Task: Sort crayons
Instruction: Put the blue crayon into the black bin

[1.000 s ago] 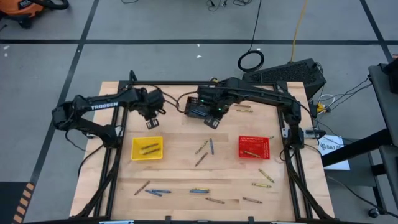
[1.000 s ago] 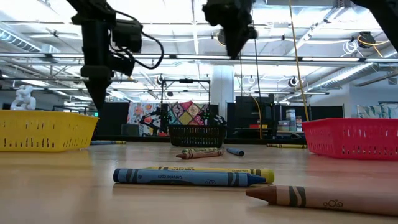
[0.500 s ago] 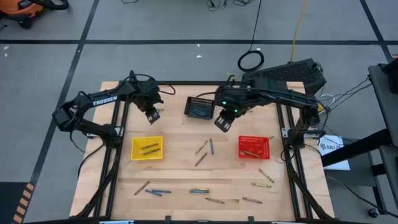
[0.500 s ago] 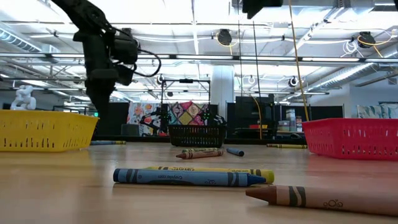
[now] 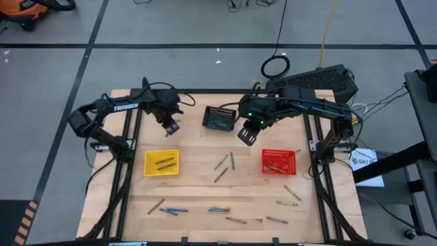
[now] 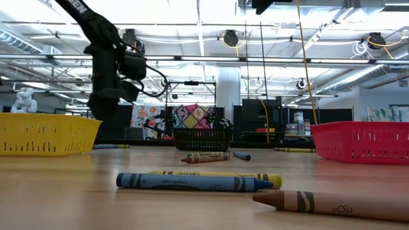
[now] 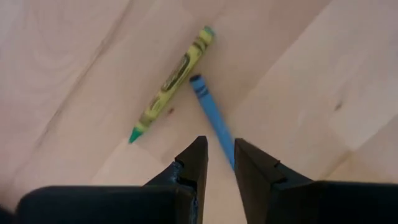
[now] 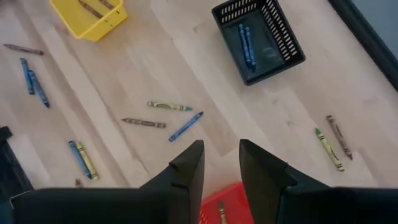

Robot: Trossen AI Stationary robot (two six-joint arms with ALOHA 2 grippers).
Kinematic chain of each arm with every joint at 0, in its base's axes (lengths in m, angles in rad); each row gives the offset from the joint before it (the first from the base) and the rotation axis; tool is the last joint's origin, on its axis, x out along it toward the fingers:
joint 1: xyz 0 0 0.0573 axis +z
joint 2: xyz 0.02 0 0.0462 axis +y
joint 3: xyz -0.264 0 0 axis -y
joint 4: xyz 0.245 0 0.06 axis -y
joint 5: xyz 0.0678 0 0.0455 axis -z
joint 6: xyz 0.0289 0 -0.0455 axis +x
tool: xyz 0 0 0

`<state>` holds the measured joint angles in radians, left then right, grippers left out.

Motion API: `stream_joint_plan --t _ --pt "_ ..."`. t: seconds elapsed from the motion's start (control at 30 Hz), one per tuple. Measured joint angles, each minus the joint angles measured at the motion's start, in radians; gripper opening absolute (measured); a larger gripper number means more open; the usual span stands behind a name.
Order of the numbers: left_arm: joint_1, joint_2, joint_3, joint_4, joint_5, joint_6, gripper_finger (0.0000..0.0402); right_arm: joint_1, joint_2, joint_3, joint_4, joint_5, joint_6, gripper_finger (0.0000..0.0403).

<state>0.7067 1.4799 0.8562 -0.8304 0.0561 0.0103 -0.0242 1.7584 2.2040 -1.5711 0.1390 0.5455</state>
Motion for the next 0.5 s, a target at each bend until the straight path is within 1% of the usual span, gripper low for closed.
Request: stream_joint_plan --t 0.1,0.5 --pt "0.0 0.024 0.0 0.035 0.005 -0.004 0.0075 0.0 0.0 0.0 0.0 0.02 -0.01 0.0089" --pt "0.0 0.133 0.0 0.067 0.015 -0.005 0.0075 0.0 0.0 0.0 0.0 0.022 -0.036 0.0089"
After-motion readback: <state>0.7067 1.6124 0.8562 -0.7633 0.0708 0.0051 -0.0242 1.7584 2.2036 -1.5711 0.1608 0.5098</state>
